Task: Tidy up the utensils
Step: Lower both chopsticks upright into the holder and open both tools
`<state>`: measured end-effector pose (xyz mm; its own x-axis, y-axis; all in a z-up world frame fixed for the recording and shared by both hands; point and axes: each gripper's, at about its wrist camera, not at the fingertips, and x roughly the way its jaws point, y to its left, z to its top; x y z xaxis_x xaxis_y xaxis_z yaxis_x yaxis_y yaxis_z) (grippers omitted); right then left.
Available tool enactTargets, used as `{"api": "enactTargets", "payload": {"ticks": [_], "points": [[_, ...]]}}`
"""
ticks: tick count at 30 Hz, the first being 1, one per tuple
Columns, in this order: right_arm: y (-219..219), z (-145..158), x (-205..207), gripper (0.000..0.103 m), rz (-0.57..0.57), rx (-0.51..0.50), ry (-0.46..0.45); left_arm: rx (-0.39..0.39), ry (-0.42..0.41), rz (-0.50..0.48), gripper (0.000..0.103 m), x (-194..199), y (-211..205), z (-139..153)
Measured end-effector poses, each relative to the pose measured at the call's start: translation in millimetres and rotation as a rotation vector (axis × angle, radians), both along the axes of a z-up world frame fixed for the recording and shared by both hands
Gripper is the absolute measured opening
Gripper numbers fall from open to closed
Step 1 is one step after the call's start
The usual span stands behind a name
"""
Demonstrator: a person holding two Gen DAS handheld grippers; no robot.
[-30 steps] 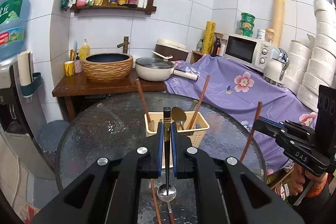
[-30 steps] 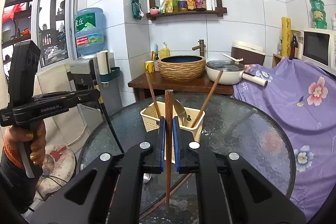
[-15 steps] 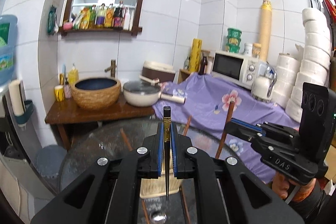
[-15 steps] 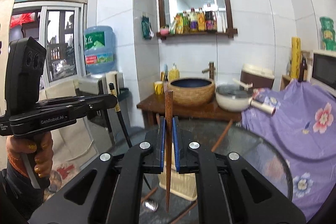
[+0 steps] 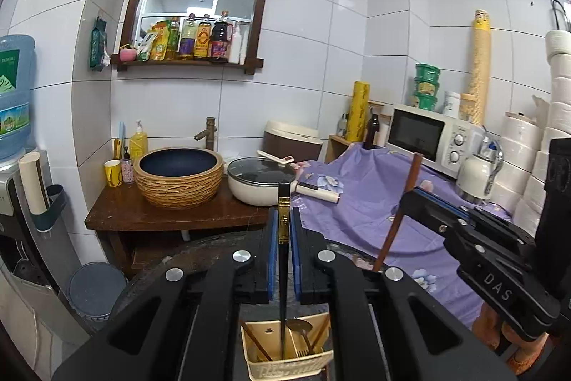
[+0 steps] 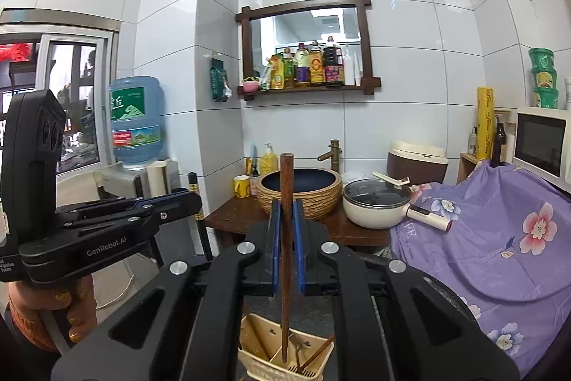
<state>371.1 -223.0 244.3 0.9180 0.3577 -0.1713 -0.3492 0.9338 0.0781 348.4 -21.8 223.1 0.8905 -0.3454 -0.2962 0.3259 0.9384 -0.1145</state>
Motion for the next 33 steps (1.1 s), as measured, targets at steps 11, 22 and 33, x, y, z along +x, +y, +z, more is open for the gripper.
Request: {"api": "enactTargets", "payload": {"ticks": [11,22,33], "points": [[-3.3,-72.5,45.2,0.008,-0.049,0.0,0.104,-0.009,0.111,0.01,0.007,35.9,-2.9,-61.2],[-0.2,-126.0,57.4,0.008,-0.049,-0.006,0.207,0.018,0.236,0.01,0.007,49.3,-6.0,-123.8],[-3.9,-138.1,58.5,0.008,-0.064,-0.004,0.221,0.036,0.25,0.024,0.007,51.1,-7.4,-143.1]]}}
